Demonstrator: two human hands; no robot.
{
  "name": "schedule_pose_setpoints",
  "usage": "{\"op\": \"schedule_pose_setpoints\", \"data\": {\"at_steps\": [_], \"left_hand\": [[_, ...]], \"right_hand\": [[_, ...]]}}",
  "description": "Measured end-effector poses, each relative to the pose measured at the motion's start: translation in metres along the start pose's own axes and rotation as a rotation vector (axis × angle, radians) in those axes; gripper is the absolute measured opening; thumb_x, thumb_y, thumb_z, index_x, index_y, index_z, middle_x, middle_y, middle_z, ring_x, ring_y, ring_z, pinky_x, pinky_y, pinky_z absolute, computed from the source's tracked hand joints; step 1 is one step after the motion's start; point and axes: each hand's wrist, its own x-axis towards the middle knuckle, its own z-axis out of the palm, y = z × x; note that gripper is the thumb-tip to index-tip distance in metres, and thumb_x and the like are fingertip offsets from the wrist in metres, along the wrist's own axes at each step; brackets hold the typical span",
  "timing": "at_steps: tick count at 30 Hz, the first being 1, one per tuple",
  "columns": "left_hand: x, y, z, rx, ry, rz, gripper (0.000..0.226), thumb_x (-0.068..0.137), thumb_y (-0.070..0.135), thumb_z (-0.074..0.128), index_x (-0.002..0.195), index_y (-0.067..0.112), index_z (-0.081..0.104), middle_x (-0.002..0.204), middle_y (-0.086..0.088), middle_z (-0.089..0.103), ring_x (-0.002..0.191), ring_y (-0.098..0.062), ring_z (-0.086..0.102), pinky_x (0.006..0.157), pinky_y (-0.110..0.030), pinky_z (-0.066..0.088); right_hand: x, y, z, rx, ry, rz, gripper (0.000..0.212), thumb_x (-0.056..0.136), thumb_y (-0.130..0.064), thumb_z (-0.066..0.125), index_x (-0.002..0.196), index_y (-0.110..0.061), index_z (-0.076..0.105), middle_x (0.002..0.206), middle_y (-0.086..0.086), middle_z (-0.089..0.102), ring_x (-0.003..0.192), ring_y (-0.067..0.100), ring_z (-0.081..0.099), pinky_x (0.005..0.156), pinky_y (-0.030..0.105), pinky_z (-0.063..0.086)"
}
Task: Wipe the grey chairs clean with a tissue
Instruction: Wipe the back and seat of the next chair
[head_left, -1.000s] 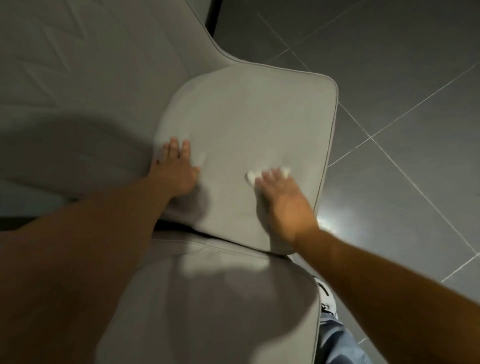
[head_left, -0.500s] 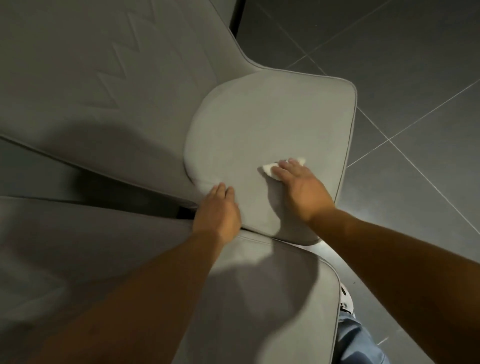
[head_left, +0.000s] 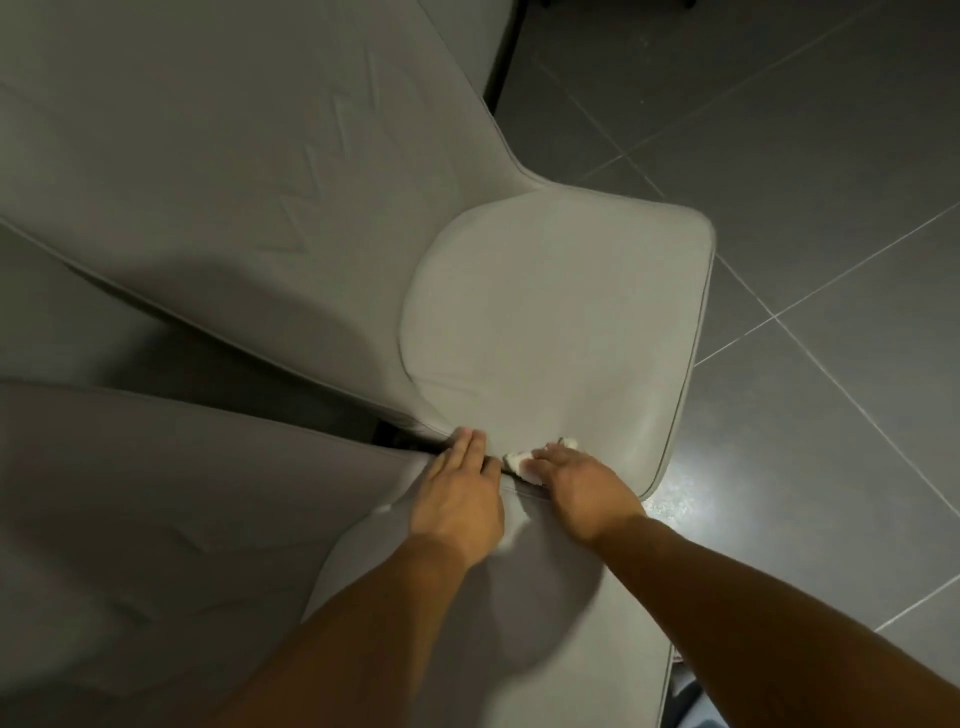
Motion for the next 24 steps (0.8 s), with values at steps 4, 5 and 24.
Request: {"op": "schedule_pose_setpoints", "data": {"at_steps": [4, 5, 24], "left_hand": [[-0.021, 0.004, -0.042, -0.002, -0.038, -0.045, 0.056, 0.098, 0.028, 0.041, 0.153, 0.014, 0.038, 0.169, -0.008, 0.013, 0.156, -0.025, 0.002, 0.126, -0.038, 0.009], [-0.029, 0.005, -0.053, -0.008, -0.052, -0.059, 0.056, 0.098, 0.027, 0.041, 0.153, 0.013, 0.038, 0.169, -0.009, 0.013, 0.156, -0.025, 0.001, 0.126, -0.039, 0.009], [-0.237, 0.002, -0.214, 0.087, -0.032, -0.297, 0.052, 0.099, 0.025, 0.034, 0.149, 0.014, 0.042, 0.168, -0.014, 0.014, 0.155, -0.030, 0.007, 0.124, -0.045, 0.013]], "right_hand": [[-0.015, -0.021, -0.051, 0.103, -0.182, 0.209, 0.040, 0.101, -0.039, 0.044, 0.132, -0.016, 0.057, 0.129, 0.011, 0.060, 0.117, 0.028, 0.057, 0.101, 0.031, 0.043], [-0.021, -0.026, -0.062, 0.099, -0.184, 0.249, 0.040, 0.101, -0.039, 0.045, 0.127, -0.013, 0.060, 0.125, 0.011, 0.063, 0.114, 0.027, 0.059, 0.098, 0.031, 0.045], [-0.172, -0.064, -0.236, 0.345, -0.155, 0.214, 0.032, 0.084, -0.048, 0.069, 0.095, -0.018, 0.073, 0.089, 0.003, 0.073, 0.079, 0.021, 0.066, 0.060, 0.023, 0.045]]}}
